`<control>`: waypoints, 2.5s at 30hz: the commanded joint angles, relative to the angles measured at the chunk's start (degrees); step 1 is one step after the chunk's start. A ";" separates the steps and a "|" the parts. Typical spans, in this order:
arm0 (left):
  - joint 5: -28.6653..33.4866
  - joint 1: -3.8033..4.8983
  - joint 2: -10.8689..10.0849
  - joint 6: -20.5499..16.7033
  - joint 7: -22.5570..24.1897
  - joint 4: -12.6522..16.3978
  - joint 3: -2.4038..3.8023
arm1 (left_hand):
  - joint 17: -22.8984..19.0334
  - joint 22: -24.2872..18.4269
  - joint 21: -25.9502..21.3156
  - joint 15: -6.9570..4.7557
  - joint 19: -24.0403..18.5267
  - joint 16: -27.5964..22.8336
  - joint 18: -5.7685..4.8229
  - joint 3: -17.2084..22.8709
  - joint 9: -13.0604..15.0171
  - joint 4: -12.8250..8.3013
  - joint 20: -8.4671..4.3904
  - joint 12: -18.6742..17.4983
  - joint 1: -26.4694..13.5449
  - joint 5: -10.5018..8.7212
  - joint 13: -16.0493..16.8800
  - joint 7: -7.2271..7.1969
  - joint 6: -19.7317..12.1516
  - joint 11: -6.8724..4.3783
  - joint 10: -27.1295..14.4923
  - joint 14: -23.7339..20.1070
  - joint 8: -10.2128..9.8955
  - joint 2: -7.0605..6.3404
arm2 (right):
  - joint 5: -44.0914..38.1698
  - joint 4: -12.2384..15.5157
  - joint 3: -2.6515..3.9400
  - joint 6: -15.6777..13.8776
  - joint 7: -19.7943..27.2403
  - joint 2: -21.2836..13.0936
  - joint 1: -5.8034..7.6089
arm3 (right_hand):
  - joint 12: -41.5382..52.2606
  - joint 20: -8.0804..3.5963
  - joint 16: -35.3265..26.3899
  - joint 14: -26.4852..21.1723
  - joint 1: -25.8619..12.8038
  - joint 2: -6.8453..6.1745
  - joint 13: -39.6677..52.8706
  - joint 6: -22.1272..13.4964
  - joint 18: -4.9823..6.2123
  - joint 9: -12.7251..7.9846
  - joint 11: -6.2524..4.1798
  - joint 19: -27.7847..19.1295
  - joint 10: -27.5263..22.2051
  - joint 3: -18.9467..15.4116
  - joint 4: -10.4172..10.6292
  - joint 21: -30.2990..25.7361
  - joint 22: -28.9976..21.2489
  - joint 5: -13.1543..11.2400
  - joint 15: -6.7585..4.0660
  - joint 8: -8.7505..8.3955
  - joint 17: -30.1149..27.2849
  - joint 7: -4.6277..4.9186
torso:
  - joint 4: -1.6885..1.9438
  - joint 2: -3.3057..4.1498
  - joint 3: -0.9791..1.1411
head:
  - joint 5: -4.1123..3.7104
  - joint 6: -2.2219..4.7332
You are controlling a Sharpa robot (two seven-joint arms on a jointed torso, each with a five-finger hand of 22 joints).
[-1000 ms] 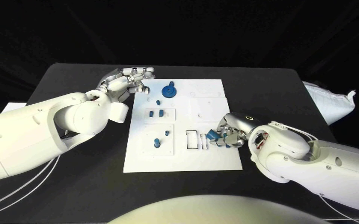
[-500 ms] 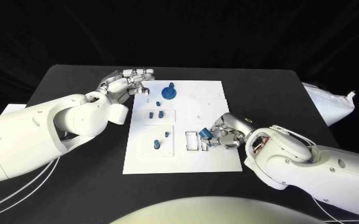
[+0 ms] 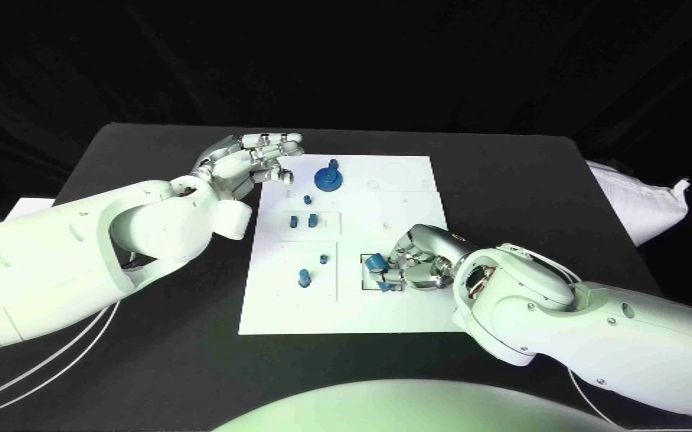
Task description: Assemble the parts on the task board
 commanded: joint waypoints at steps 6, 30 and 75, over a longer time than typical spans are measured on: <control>-0.58 -0.01 0.23 1.61 -0.14 0.06 0.04 | -0.10 -0.07 -0.34 -0.11 -0.09 0.35 0.65 -0.32 -0.02 -0.06 0.29 0.44 0.13 0.22 0.09 0.19 -0.45 0.01 -0.42 -0.49 0.25 0.45 | -0.90 -0.62 -0.02 2.90 -0.53 0.80 0.18 | -0.90 -0.57 -0.54 3.71 -3.62 0.48 0.19 1.39 -1.00 2.19 -0.47 0.43 0.16 -2.71 0.04 -0.12 7.34 -5.69 -0.65 0.73 2.50 -0.94 | -0.15 0.00 0.07 | 0.19 -0.07; -0.65 -0.01 0.32 1.80 -0.25 -0.06 0.04 | -0.13 -0.08 -0.36 -0.09 -0.09 0.36 0.65 -0.37 -0.03 -0.04 0.30 0.48 0.07 0.21 0.08 0.23 -0.51 0.05 -0.50 -0.52 0.26 0.42 | -4.78 -0.60 -0.02 2.46 -0.31 1.22 0.25 | -4.89 -0.71 -1.33 3.61 3.27 -0.04 -0.54 0.96 -0.89 5.04 -0.70 0.17 -0.05 -1.06 -6.08 -0.53 6.99 -16.65 -0.86 1.19 1.74 -1.11 | -0.09 0.03 0.10 | 0.19 -0.35; -0.66 -0.03 -0.12 2.05 -0.48 -0.03 0.02 | -0.13 -0.08 -0.36 -0.09 -0.09 0.36 0.65 -0.37 -0.03 -0.04 0.30 0.48 0.07 0.21 0.08 0.23 -0.51 0.05 -0.50 -0.52 0.26 0.42 | -9.75 -0.37 0.35 6.49 0.17 -10.59 1.32 | -12.05 -0.09 -3.51 3.10 3.58 -3.79 -3.67 1.35 -0.69 3.33 0.10 -0.43 -1.35 0.27 -2.14 -1.21 6.32 -10.11 -0.15 -3.37 -0.65 -0.19 | -0.23 0.04 0.14 | -1.87 -0.37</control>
